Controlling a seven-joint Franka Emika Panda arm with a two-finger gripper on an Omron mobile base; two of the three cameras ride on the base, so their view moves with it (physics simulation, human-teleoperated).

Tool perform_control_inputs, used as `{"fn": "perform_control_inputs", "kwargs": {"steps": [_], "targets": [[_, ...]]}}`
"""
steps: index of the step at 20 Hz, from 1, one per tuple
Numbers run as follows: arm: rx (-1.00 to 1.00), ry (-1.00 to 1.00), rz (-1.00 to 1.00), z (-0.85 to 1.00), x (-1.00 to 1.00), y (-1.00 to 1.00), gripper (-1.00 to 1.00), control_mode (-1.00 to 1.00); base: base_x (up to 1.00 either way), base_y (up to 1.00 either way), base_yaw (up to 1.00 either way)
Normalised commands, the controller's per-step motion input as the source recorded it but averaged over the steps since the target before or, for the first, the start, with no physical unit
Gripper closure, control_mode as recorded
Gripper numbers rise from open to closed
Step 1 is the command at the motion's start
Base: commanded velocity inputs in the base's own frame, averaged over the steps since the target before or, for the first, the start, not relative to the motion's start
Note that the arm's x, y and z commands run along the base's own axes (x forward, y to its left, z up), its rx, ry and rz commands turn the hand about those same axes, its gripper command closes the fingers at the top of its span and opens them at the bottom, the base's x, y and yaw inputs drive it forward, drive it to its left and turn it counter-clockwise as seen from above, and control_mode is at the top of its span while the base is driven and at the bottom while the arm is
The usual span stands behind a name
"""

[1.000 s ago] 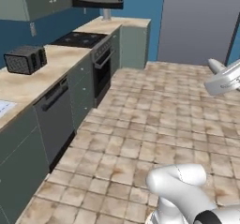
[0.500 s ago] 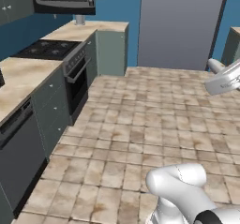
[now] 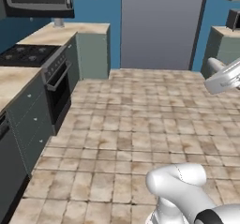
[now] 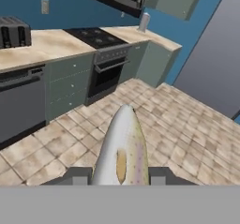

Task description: Transport the fish from the fridge to the microwave and turn on the microwave.

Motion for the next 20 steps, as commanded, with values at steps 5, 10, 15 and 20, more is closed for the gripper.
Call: {"fn": "perform_control_inputs", "kwargs": {"steps": [5,10,15,20], "targets": [[0.00,0.00,0.00,0.00,0.00,0.00,1.00,1.00,0.21,-0.32,-0.24],[0.00,0.00,0.00,0.00,0.00,0.00,1.00,1.00,0.22,-0.22,-0.23],[0.00,0.00,0.00,0.00,0.00,0.00,1.00,1.00,0.14,-0.12,-0.21],[0.00,0.00,0.00,0.00,0.00,0.00,1.00,1.00,0.10,-0.06,-0.18]]}}
